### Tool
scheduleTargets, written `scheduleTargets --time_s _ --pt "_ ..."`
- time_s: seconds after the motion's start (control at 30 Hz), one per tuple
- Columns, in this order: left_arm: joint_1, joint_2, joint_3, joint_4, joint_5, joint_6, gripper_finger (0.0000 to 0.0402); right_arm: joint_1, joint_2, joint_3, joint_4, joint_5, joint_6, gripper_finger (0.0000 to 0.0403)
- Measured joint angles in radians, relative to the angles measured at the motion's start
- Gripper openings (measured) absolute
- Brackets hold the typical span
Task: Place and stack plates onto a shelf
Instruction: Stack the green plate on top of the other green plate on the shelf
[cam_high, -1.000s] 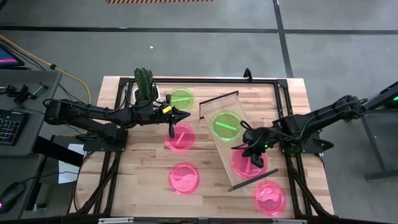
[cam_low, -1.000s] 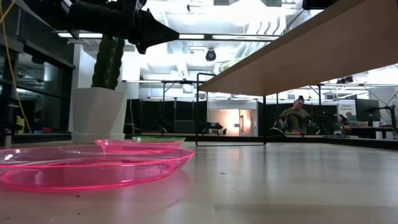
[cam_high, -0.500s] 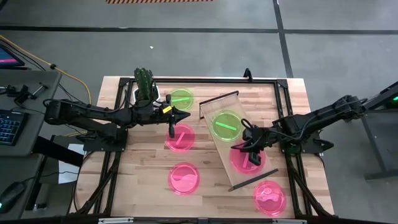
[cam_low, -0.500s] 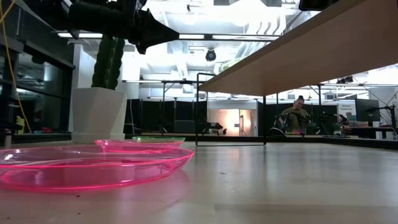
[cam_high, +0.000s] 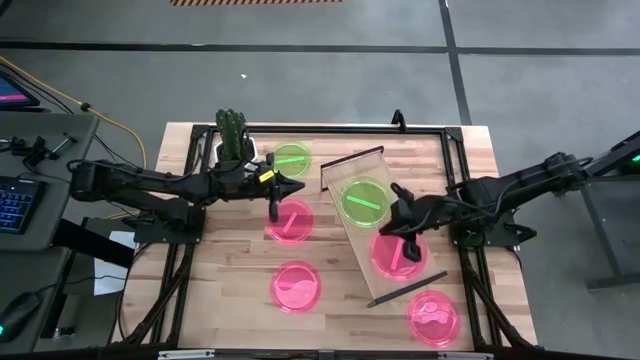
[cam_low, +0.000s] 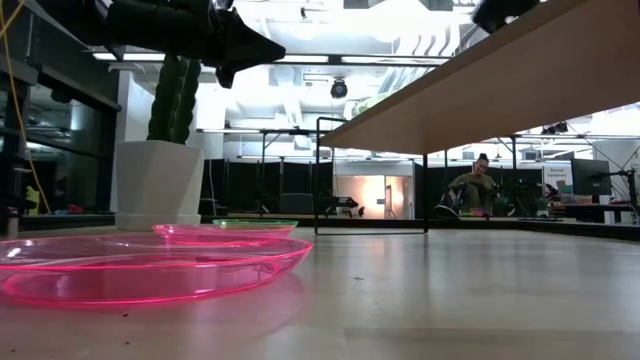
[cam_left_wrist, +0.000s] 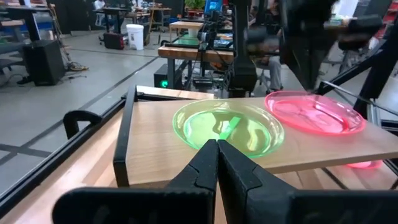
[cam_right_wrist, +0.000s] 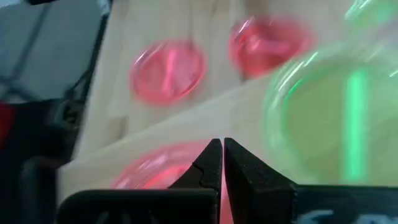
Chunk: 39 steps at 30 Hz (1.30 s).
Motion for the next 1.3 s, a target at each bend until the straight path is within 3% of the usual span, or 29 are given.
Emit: scheduleTargets --time_s 0.2,0.3,0.53,0.67,0.97,1.2,1.3 --pt "0.005 -0.047 0.001 -0.028 -0.012 0.044 0.0001 -0.003 -0.001 0.051 0.000 0.219 -0.165 0.0000" --pt "0.005 -0.048 0.040 -0.061 -0.088 0.080 0.0001 -0.003 -0.001 0.051 -0.019 0.300 -0.187 0.0000" --pt "0.058 0.058 0.324 -0.559 -0.245 0.134 0.0039 -0.003 0.000 0.051 -0.129 0.366 -0.117 0.0000" --pt "0.102 0.161 0.398 -0.750 -0.278 0.080 0.0080 -0.003 0.000 0.051 -0.159 0.371 -0.091 0.0000" --pt "0.165 0.364 0.377 -0.782 -0.259 0.016 0.0148 -0.003 -0.005 0.051 -0.160 0.400 -0.134 0.0000" --pt "0.231 0.480 0.377 -0.761 -0.229 0.002 0.0159 -0.007 -0.083 0.051 -0.111 0.691 -0.089 0.0000" --pt "0.247 0.518 0.377 -0.755 -0.206 -0.003 0.0159 -0.021 -0.146 0.051 -0.119 0.733 -0.055 0.0000"
